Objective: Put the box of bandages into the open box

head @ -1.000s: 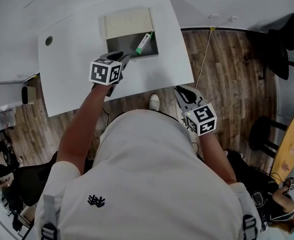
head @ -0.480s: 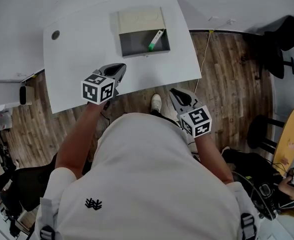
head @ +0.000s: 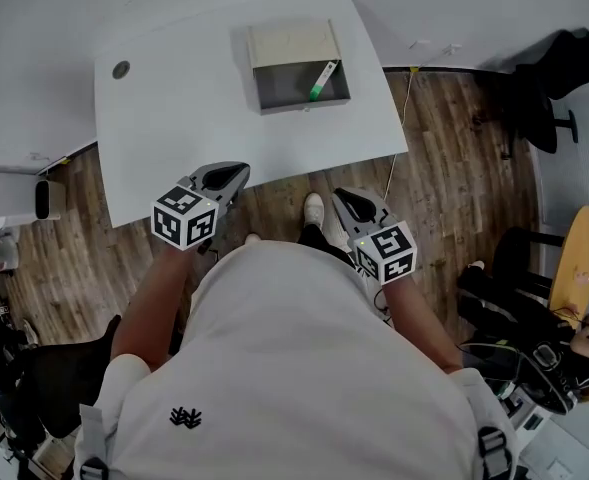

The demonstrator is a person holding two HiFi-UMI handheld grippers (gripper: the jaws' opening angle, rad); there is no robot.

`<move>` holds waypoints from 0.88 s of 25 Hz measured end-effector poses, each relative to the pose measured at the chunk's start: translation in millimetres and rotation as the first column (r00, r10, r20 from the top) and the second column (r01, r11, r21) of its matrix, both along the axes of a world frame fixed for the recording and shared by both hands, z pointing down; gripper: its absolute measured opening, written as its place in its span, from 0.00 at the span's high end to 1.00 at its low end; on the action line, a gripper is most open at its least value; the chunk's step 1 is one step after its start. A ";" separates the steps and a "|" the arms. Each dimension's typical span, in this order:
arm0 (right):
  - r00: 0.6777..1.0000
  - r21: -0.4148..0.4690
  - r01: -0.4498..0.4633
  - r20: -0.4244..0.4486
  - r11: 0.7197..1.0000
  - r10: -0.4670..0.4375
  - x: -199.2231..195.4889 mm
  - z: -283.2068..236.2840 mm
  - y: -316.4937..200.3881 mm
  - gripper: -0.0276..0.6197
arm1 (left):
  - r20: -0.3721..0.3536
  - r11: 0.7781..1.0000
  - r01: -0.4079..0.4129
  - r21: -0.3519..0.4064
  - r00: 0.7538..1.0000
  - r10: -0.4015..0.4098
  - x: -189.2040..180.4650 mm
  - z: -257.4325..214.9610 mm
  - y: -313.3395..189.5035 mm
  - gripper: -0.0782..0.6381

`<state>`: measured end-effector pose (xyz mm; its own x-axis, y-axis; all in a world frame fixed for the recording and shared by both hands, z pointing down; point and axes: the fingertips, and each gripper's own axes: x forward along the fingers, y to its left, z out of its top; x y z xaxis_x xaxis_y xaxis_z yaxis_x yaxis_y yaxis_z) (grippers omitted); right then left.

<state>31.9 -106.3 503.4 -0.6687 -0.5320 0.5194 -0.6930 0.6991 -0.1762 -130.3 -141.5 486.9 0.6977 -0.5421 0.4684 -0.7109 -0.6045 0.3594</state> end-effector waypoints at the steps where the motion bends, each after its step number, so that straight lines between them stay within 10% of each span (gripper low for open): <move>1: 1.000 0.002 -0.001 -0.001 1.000 0.001 -4.1 -1.0 5.3 0.93 | -0.006 1.000 0.002 -0.002 1.000 -0.002 -5.2 -0.7 6.6 0.88; 22: 0.999 0.046 -0.045 0.001 0.998 0.045 -40.2 -18.0 64.5 0.94 | -0.014 0.995 -0.074 0.064 0.997 0.075 -33.3 -21.9 83.2 0.88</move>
<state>-8.4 -41.8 485.4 -0.6434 -0.5850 0.4938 -0.7241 0.6743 -0.1445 -163.5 -58.3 465.1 0.7446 -0.5167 0.4227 -0.6574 -0.6777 0.3295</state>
